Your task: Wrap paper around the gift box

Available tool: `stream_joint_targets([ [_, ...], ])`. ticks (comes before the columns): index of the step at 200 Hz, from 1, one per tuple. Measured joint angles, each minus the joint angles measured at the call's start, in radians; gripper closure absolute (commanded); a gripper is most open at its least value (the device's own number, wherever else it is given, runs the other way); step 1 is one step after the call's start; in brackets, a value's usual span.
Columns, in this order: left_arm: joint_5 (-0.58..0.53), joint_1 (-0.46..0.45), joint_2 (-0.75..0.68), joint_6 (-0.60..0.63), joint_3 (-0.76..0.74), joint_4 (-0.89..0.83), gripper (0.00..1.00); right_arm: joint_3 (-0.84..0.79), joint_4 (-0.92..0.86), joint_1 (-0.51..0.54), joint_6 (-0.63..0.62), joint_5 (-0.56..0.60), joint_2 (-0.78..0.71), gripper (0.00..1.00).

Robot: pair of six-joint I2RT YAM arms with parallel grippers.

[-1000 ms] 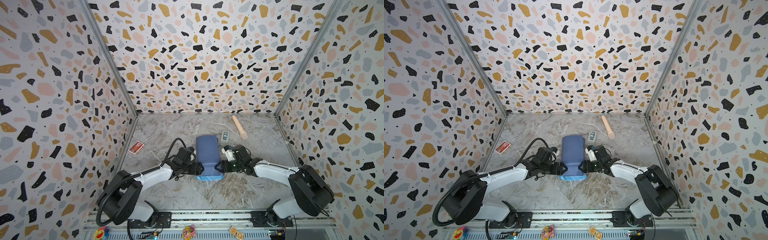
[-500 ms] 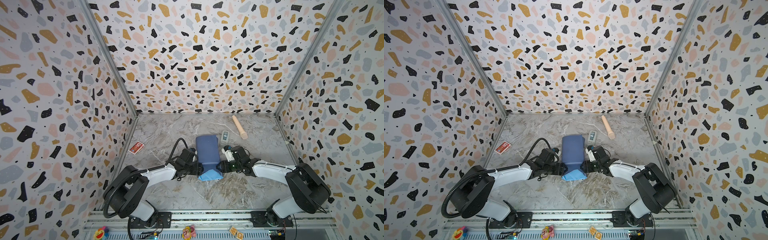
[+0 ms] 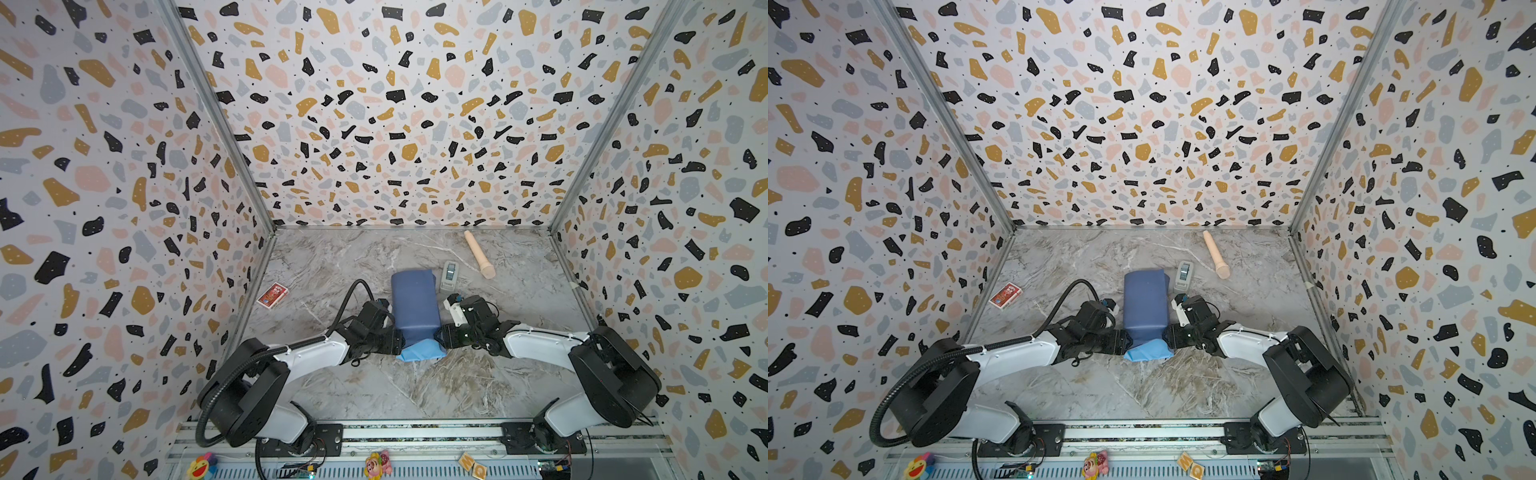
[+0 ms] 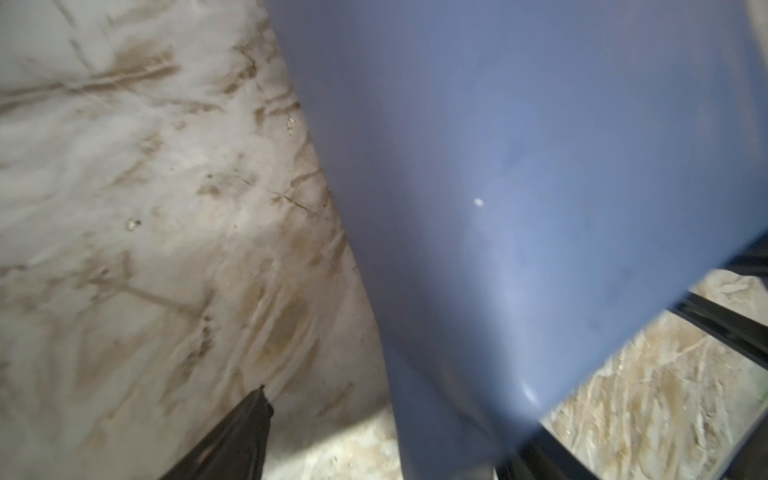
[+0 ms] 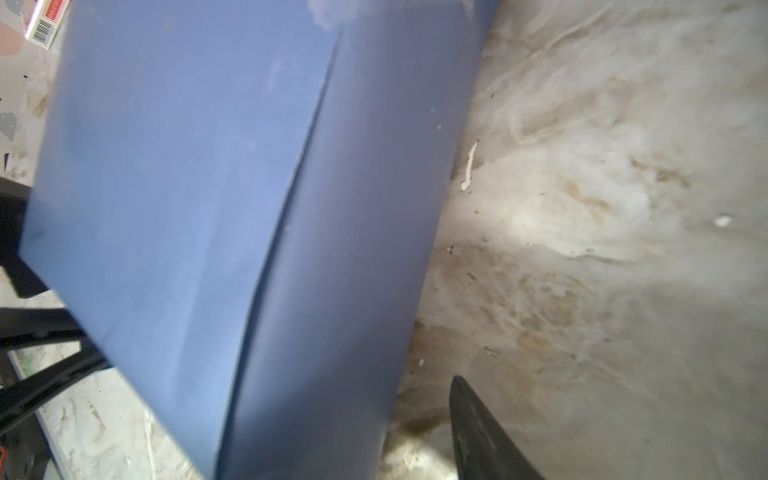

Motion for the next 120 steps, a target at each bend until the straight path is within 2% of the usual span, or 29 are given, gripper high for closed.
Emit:
stream_joint_targets([
  [31,-0.021,0.000,-0.026,0.008,0.000,-0.010,0.24,-0.001,0.001,0.001,0.000,0.000,0.000,0.45],
  [120,-0.059,-0.013,0.063,0.011,0.000,0.019,0.41,-0.003,0.004,0.002,0.001,0.001,0.000,0.46],
])
